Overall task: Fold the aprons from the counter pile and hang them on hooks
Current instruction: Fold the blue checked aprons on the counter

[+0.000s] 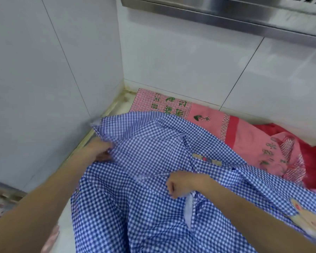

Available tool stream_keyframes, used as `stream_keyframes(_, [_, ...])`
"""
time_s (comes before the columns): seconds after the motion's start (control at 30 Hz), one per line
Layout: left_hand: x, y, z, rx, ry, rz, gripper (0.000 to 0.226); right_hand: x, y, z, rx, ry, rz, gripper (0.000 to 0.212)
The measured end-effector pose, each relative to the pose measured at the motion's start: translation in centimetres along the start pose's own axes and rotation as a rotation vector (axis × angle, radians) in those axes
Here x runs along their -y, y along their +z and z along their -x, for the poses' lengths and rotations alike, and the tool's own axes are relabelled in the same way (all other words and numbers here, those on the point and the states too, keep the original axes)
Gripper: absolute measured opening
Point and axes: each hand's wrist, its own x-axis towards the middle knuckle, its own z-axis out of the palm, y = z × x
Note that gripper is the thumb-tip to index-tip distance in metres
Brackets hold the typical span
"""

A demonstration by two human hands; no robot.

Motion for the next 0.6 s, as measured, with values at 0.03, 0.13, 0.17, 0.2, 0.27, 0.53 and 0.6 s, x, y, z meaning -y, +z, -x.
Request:
stream_keyframes(0.03, [0.1,-0.5,0.7,0.029,0.0,-0.276,0.01,-0.2,0.0,-0.2,-0.01,0.014,-0.004,0.027])
stream_keyframes(0.13, [-2.3,0.3,2.3,-0.046,0.058,-1.134,0.011,0.3,-1.3,0.9,-0.235,-0.046,-0.242,0.02])
stream_keyframes(0.17, [-3.9,1.9,3.0,-0.126,0.121,-1.32,0.016,0.3,-2.0,1.8,-0.363,-0.075,-0.319,0.018])
stream_keyframes(0.2, [-5.2,3.5,3.6,-0.191,0.19,-1.435,0.023,0.3,-2.8,2.4,-0.474,-0.102,-0.344,0.017])
stream_keyframes(0.27, [-7.1,8.0,5.0,-0.268,0.59,-1.467,0.027,-1.1,-3.7,4.0,-0.6,-0.096,-0.321,0.024])
stream_keyframes(0.53, [-7.5,18.8,2.9,0.514,0.734,-1.473,0.025,-10.8,0.9,11.2,-0.504,0.63,0.237,0.037])
stream_keyframes(0.6, [-8.0,18.4,1.9,0.413,0.662,-1.526,0.012,-13.2,0.6,12.7,-0.617,0.722,0.15,0.027])
